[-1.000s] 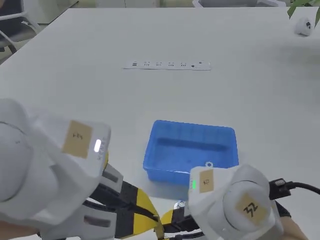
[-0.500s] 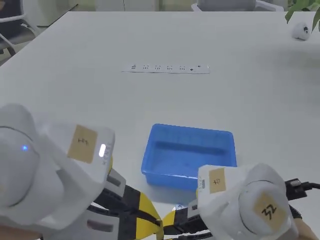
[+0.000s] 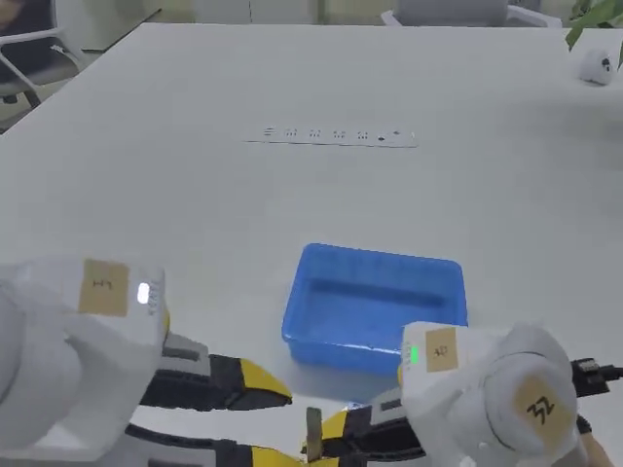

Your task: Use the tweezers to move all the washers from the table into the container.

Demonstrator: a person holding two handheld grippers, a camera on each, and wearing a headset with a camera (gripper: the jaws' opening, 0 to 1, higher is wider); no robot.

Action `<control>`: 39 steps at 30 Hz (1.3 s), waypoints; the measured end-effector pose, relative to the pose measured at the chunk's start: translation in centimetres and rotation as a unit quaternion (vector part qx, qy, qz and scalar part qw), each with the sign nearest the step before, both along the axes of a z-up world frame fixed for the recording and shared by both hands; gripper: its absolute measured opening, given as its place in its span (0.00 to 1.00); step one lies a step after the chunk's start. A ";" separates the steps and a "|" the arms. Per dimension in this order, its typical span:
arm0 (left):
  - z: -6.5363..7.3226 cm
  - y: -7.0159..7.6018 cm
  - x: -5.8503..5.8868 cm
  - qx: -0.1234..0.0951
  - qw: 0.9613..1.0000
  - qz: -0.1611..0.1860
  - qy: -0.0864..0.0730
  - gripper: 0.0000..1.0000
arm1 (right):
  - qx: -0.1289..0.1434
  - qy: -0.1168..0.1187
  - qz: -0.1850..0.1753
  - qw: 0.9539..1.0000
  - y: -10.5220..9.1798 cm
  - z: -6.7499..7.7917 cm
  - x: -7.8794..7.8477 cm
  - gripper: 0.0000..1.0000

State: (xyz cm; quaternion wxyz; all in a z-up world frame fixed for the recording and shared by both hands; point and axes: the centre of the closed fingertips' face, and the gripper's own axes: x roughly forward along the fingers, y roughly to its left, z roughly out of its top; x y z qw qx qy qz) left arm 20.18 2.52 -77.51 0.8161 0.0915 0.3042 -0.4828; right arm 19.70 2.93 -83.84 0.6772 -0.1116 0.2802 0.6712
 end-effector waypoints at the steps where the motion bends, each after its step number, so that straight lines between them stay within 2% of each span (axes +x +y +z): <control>1: 0.1 0.4 0.0 -0.020 0.999 0.032 0.006 0.31 | 0.009 0.010 -0.007 1.000 0.0 0.2 0.1 0.03; 2: 0.1 0.8 0.0 -0.032 0.998 0.055 0.008 0.36 | 0.018 0.017 -0.017 1.000 -0.1 0.5 0.2 0.03; 5: 0.2 1.9 -0.2 -0.071 0.990 0.125 0.004 0.45 | 0.033 0.035 -0.042 0.998 -0.7 1.3 0.8 0.03; 7: 0.4 2.6 -0.3 -0.096 0.981 0.170 -0.009 0.53 | 0.040 0.045 -0.061 0.996 -1.3 1.7 1.2 0.03; 9: 0.6 2.6 -0.5 -0.107 0.977 0.184 -0.022 0.59 | 0.051 0.053 -0.072 0.995 -1.8 2.4 1.6 0.03; 11: 1.1 2.6 -0.4 -0.123 0.970 0.205 -0.042 0.66 | 0.053 0.061 -0.084 0.993 -2.2 2.7 1.9 0.04; 12: 1.2 2.6 -0.4 -0.125 0.969 0.208 -0.050 0.68 | 0.056 0.062 -0.094 0.992 -2.6 2.9 2.2 0.04; 13: 1.2 2.6 -0.4 -0.122 0.968 0.210 -0.055 0.70 | 0.059 0.065 -0.100 0.991 -2.9 3.2 2.3 0.04; 16: 1.8 3.3 0.5 -0.123 0.958 0.245 -0.090 0.73 | 0.067 0.069 -0.117 0.988 -3.5 3.7 2.9 0.04; 19: 1.6 3.8 1.0 -0.107 0.953 0.259 -0.111 0.79 | 0.081 0.077 -0.138 0.984 -4.1 4.5 3.5 0.04; 20: 1.4 3.9 1.2 -0.110 0.951 0.266 -0.110 0.80 | 0.088 0.078 -0.144 0.983 -4.3 4.8 3.6 0.04; 22: 1.1 3.7 1.5 -0.115 0.950 0.269 -0.106 0.82 | 0.090 0.078 -0.153 0.981 -4.6 5.0 4.0 0.04; 24: 1.0 4.2 1.9 -0.096 0.949 0.274 -0.122 0.84 | 0.091 0.072 -0.164 0.980 -5.0 5.3 4.6 0.04; 27: 1.1 4.7 2.1 -0.095 0.944 0.287 -0.130 0.90 | 0.097 0.062 -0.182 0.977 -5.4 5.8 5.6 0.04; 28: 0.9 5.3 2.3 -0.083 0.941 0.299 -0.134 0.93 | 0.103 0.060 -0.191 0.974 -5.6 6.1 6.1 0.04; 29: 0.5 5.9 2.3 -0.064 0.939 0.309 -0.134 0.95 | 0.107 0.059 -0.200 0.972 -5.8 6.3 6.7 0.04; 31: 0.4 5.6 2.3 -0.073 0.941 0.304 -0.130 0.96 | 0.111 0.051 -0.214 0.969 -6.2 6.6 7.6 0.04; 32: 0.3 5.4 2.2 -0.074 0.942 0.303 -0.121 0.94 | 0.111 0.045 -0.223 0.967 -6.4 6.8 8.2 0.04; 35: 0.9 5.5 2.3 -0.058 0.940 0.297 -0.155 0.96 | 0.115 0.036 -0.238 0.964 -6.6 7.2 9.3 0.04; 37: 0.9 5.5 2.3 -0.043 0.940 0.294 -0.165 0.99 | 0.115 0.030 -0.246 0.962 -6.7 7.2 10.1 0.04; 38: 0.8 5.8 2.4 -0.024 0.940 0.291 -0.176 0.99 | 0.109 0.021 -0.251 0.962 -6.7 7.0 10.7 0.04; 39: 0.8 5.8 2.3 -0.021 0.940 0.291 -0.178 0.99 | 0.105 0.019 -0.252 0.962 -6.7 6.9 10.9 0.04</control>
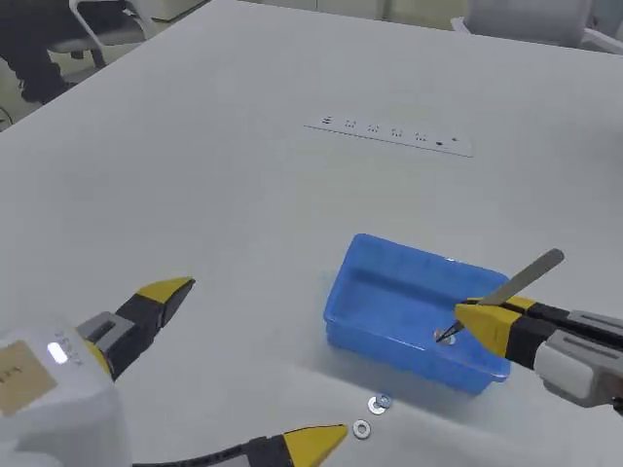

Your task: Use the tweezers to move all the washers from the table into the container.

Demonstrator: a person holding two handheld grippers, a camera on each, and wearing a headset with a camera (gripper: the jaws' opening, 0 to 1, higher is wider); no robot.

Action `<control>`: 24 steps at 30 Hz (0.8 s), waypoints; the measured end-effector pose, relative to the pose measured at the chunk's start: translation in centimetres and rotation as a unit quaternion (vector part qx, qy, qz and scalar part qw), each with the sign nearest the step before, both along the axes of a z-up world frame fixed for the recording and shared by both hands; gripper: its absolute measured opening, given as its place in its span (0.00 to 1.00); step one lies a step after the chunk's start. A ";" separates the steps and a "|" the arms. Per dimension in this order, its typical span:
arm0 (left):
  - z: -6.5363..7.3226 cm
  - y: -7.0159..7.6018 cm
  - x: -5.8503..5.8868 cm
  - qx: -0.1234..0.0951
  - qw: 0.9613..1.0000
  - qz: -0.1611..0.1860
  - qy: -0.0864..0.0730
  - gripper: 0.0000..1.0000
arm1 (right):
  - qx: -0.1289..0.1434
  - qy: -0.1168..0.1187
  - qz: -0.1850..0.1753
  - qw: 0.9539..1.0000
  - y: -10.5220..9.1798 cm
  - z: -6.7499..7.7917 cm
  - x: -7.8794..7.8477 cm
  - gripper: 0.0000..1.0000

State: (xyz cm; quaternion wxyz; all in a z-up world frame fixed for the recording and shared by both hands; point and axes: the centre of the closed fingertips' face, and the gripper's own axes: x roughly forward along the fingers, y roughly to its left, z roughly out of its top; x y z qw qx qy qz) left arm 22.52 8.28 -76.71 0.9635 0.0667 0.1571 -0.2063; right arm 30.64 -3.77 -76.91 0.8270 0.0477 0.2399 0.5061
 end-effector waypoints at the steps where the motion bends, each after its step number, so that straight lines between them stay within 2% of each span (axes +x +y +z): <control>1: 0.1 0.0 0.0 -0.003 1.000 0.000 0.000 0.99 | -0.004 -0.002 -0.006 1.000 0.0 -0.2 0.5 0.04; 2: 0.2 0.1 0.0 -0.006 1.000 0.002 -0.003 0.99 | -0.005 -0.004 -0.008 1.000 0.1 -0.3 0.8 0.04; 3: 0.3 0.1 0.1 -0.018 1.000 0.004 -0.002 0.99 | -0.009 -0.014 -0.008 1.000 0.2 -0.4 1.2 0.04; 5: 0.3 0.5 0.1 -0.028 1.000 0.011 0.000 0.99 | -0.024 -0.043 0.001 0.999 0.4 -0.7 1.7 0.04; 6: 0.3 0.8 0.2 -0.034 0.999 0.018 0.002 0.99 | -0.041 -0.057 0.009 0.998 0.5 -1.2 2.0 0.04; 8: 0.5 1.0 0.2 -0.047 0.999 0.025 0.000 0.99 | -0.061 -0.054 0.018 0.997 0.7 -2.4 2.2 0.04; 9: 0.6 1.1 0.2 -0.049 0.998 0.027 -0.002 0.99 | -0.060 -0.055 0.017 0.996 0.9 -2.7 2.5 0.04; 12: 0.7 1.4 0.3 -0.047 0.998 0.035 -0.005 0.99 | -0.065 -0.054 0.020 0.996 1.0 -3.9 3.1 0.04; 14: 0.5 1.5 0.3 -0.045 0.998 0.038 -0.001 0.99 | -0.068 -0.049 0.022 0.996 1.1 -4.5 3.4 0.04; 16: 0.6 1.6 0.3 -0.043 0.998 0.039 -0.003 0.99 | -0.079 -0.044 0.025 0.996 1.0 -5.4 3.7 0.04; 24: 0.4 1.5 0.3 -0.041 0.998 0.037 0.000 0.97 | -0.088 -0.035 0.029 0.995 0.9 -6.3 3.7 0.05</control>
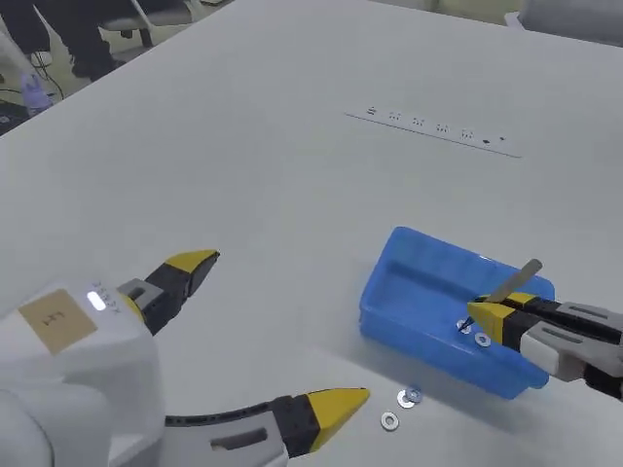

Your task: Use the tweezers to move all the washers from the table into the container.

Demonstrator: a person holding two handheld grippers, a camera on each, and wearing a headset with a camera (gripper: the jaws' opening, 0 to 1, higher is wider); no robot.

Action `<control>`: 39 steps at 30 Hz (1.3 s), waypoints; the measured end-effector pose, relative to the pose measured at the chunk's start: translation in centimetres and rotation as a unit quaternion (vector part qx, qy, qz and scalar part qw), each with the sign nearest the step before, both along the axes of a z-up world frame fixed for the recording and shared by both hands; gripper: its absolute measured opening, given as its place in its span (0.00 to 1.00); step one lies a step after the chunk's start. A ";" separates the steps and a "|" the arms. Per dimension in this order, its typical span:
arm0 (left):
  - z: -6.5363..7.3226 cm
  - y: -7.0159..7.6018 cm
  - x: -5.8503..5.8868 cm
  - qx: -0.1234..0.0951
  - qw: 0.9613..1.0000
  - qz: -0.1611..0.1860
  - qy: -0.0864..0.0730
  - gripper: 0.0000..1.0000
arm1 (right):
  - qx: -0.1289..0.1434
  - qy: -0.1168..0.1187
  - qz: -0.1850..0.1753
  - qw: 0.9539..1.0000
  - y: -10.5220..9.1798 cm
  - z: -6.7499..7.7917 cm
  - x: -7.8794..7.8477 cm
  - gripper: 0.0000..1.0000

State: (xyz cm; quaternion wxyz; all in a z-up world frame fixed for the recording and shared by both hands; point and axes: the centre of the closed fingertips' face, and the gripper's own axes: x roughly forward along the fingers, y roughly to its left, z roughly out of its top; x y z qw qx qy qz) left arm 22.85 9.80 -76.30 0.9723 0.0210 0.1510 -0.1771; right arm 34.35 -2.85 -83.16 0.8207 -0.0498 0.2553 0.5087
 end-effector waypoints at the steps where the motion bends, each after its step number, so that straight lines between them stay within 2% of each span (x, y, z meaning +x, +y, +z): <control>1: 0.0 0.0 0.0 0.000 1.000 -0.001 0.000 0.97 | 0.000 0.000 0.000 1.000 0.0 0.0 0.0 0.05; 5: -0.1 -0.1 0.0 0.000 1.000 -0.003 0.002 0.97 | -0.001 0.000 0.001 1.000 -0.1 0.2 0.0 0.05; 9: -0.2 -0.4 -0.1 0.002 1.000 -0.007 0.005 0.97 | -0.018 0.006 0.001 1.000 -0.3 -0.1 0.1 0.05; 12: -0.3 -0.5 -0.1 0.002 1.000 -0.009 0.009 0.96 | -0.016 0.022 0.006 1.000 -0.1 0.1 -0.1 0.05; 14: -0.4 -0.6 -0.1 0.003 1.000 -0.010 0.012 0.96 | -0.033 0.006 0.010 0.999 -0.3 -0.1 0.0 0.05; 15: -0.4 -0.6 -0.1 0.004 1.000 -0.011 0.013 0.95 | -0.041 0.007 0.013 0.999 -0.3 -0.3 -0.1 0.05; 17: -0.5 -0.7 -0.2 0.004 1.000 -0.013 0.015 0.95 | -0.041 0.003 0.015 0.999 -0.3 -0.1 -0.2 0.05; 21: -0.7 -0.9 -0.3 0.009 1.000 -0.016 0.021 0.94 | -0.037 0.003 0.015 0.999 -0.2 0.5 -0.3 0.05; 26: -0.8 -0.9 -0.4 0.010 1.000 -0.017 0.022 0.94 | -0.040 0.001 0.018 0.999 -0.5 1.4 -0.5 0.05; 33: -0.7 -0.9 -0.4 0.007 1.000 -0.017 0.020 0.94 | -0.037 -0.015 0.029 0.999 -0.6 3.8 -1.3 0.05; 39: -0.6 -1.0 -0.5 0.006 1.000 -0.018 0.018 0.94 | -0.023 -0.017 0.035 0.999 -0.4 5.4 -2.2 0.05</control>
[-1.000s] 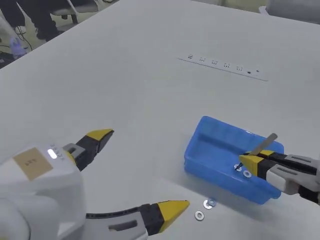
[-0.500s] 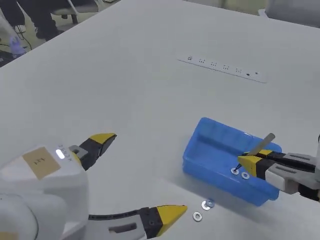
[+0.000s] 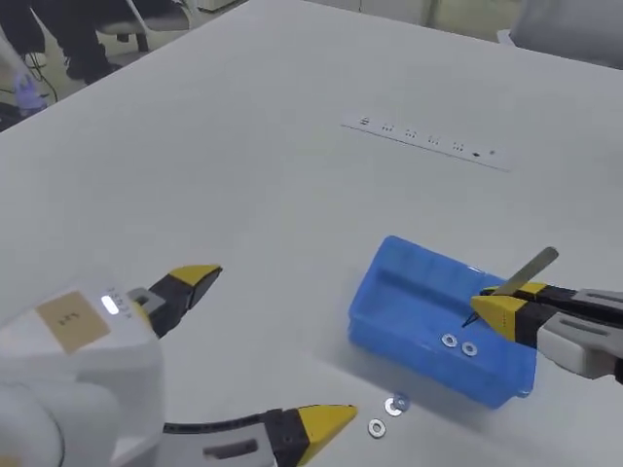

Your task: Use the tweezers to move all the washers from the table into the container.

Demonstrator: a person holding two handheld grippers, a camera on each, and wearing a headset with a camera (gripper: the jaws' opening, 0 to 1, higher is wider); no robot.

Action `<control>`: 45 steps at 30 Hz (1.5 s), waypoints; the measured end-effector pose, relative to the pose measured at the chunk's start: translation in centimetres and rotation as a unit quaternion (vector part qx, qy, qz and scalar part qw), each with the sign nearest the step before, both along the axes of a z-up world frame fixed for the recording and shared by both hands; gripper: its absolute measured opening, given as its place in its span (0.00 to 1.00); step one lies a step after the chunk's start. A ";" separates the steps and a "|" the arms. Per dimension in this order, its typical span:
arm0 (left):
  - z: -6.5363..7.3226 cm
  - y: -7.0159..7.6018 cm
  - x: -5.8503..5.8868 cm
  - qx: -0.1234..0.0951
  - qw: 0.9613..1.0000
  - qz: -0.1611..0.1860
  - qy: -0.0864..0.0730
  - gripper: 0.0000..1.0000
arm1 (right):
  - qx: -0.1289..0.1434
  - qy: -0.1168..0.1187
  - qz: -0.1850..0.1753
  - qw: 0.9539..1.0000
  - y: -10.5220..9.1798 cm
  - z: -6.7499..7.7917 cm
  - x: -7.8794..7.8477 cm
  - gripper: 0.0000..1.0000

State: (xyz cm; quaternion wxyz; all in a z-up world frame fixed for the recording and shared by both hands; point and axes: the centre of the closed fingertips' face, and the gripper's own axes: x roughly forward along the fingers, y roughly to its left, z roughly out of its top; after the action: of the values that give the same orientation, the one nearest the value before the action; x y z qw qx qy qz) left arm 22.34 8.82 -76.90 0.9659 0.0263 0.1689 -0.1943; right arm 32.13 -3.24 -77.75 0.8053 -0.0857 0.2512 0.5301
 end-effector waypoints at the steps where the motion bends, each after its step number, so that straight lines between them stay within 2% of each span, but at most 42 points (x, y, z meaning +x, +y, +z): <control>1: 0.0 0.0 0.0 0.000 1.000 0.000 0.000 0.94 | 0.003 0.001 0.003 1.000 0.1 0.2 -0.3 0.05; 6: 0.0 -0.1 0.0 0.000 1.000 -0.002 0.000 0.94 | 0.010 0.005 0.014 1.000 0.6 0.8 -1.5 0.05; 12: 0.0 0.0 0.0 0.001 1.000 -0.001 0.000 0.94 | 0.021 0.025 0.030 0.999 1.4 0.8 -3.3 0.05; 21: -0.1 0.0 0.0 0.003 1.000 -0.002 0.002 0.94 | 0.018 0.054 0.045 0.997 2.1 -1.0 -5.3 0.05; 28: 0.0 0.2 0.1 0.003 1.000 0.001 0.001 0.94 | 0.012 0.070 0.038 0.997 2.7 -3.1 -6.1 0.05; 33: -0.1 0.2 0.1 0.004 1.000 0.000 0.002 0.94 | 0.006 0.078 0.030 0.997 2.7 -4.6 -6.0 0.05; 38: -0.2 0.2 0.0 0.005 1.000 -0.001 0.004 0.93 | 0.003 0.083 0.021 0.996 2.7 -5.5 -5.7 0.05; 45: -0.3 0.2 -0.1 0.006 1.000 -0.001 0.005 0.93 | 0.003 0.088 0.016 0.996 2.7 -6.0 -5.7 0.05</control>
State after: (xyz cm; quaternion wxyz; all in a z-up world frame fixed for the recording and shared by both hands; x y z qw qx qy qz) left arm 22.29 9.00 -77.18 0.9646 0.0312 0.1751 -0.1946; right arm 26.44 -0.58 -83.75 0.7717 -0.0398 0.3180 0.5493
